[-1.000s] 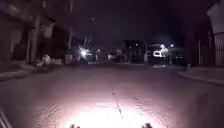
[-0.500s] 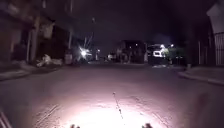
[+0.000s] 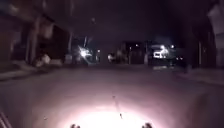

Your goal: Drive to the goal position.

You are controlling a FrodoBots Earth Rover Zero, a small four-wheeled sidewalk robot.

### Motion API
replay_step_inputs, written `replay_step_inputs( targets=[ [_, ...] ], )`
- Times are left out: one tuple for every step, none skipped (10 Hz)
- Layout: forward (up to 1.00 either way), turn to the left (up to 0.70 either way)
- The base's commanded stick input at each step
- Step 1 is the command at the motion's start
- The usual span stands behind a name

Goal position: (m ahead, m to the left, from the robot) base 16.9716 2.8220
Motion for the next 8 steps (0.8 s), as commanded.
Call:
replay_step_inputs(
  targets=[
    [1.0,0.0],
    [1.0,0.0],
    [1.0,0.0],
    [1.0,0.0],
    [1.0,0.0],
    [1.0,0.0],
    [1.0,0.0],
    [1.0,0.0]
  ],
)
